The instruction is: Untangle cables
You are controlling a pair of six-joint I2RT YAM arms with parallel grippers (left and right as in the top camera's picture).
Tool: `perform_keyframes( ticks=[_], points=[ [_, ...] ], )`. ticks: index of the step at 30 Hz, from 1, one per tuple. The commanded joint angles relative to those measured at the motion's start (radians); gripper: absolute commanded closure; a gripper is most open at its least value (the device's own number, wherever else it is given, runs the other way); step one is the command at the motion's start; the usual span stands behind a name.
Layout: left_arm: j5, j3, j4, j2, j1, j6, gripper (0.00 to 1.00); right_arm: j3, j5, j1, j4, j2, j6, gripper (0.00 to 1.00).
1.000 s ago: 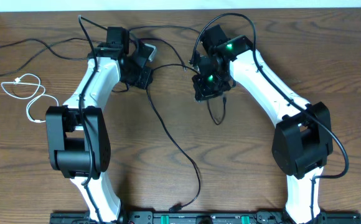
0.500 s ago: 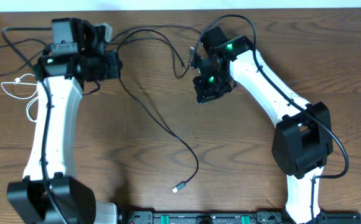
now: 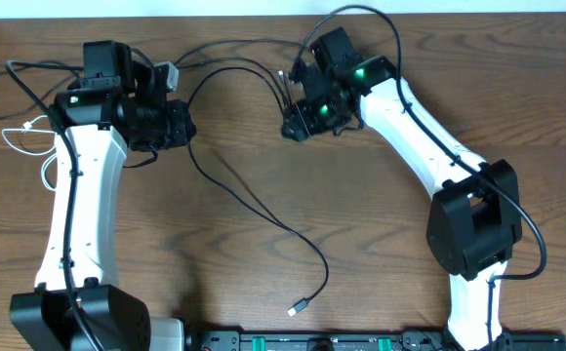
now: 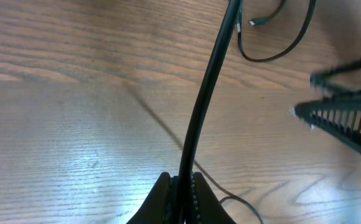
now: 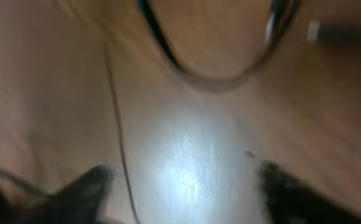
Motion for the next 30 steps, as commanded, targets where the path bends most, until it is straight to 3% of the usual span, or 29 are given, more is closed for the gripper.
perform_keyframes(
  ticks=[1, 6, 8, 12, 19, 23, 30],
  points=[
    [0.024, -0.001, -0.014, -0.007, -0.001, -0.002, 0.93, 0.001, -0.005, 0.004, 0.079, -0.01, -0.043, 0.04],
    [0.075, -0.001, -0.021, -0.007, 0.0, -0.002, 0.92, 0.001, -0.005, 0.012, 0.169, 0.01, -0.048, 0.02],
    [0.112, -0.001, -0.016, -0.007, 0.0, -0.002, 0.92, 0.001, -0.005, 0.02, 0.2, 0.026, -0.042, 0.07],
    [0.153, -0.001, -0.006, -0.007, 0.0, -0.011, 0.93, 0.001, -0.005, 0.036, 0.248, 0.044, -0.008, 0.39],
    [0.218, 0.005, -0.006, -0.008, 0.001, -0.028, 0.93, 0.001, 0.013, 0.04, 0.256, 0.044, -0.007, 0.68],
    [0.289, 0.029, -0.005, -0.011, 0.026, -0.028, 0.92, 0.001, 0.047, 0.04, 0.234, 0.044, -0.006, 0.99],
    [0.291, 0.03, -0.006, -0.038, 0.133, -0.063, 0.92, 0.001, 0.036, 0.04, 0.093, 0.043, 0.027, 0.99]
  ],
)
